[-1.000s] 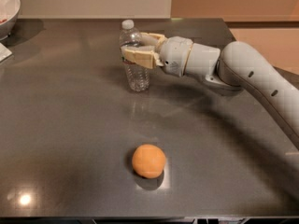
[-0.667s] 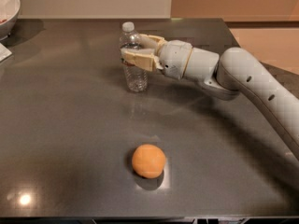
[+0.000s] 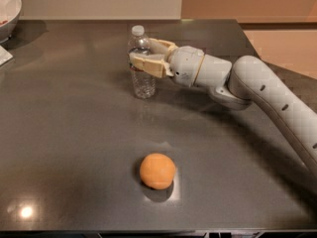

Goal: Place water bottle upright

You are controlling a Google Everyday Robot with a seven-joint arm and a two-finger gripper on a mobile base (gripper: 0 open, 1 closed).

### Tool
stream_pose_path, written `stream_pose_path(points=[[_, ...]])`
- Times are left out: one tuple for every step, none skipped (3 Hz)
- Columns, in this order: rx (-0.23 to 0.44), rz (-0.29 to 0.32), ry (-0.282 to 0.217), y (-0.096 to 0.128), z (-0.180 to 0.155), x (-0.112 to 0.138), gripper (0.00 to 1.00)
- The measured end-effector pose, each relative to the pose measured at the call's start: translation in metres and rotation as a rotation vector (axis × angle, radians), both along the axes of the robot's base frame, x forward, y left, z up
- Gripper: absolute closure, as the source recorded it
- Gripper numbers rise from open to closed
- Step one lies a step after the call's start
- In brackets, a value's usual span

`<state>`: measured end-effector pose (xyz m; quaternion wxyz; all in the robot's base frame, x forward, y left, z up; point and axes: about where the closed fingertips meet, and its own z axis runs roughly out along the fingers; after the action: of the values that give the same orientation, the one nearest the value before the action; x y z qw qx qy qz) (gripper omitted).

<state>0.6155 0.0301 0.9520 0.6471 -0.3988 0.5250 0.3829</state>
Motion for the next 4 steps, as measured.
stream_pose_path(points=[[0.016,0.002,0.006,-0.0009,-0.0029,0.0014,0.59],[0.033,0.004,0.0,-0.0016,-0.0048,0.0021,0.35],[0.045,0.009,-0.01,-0.0019,-0.0056,0.0026,0.13],[0.049,0.013,-0.017,-0.0011,-0.0062,0.0023,0.0]])
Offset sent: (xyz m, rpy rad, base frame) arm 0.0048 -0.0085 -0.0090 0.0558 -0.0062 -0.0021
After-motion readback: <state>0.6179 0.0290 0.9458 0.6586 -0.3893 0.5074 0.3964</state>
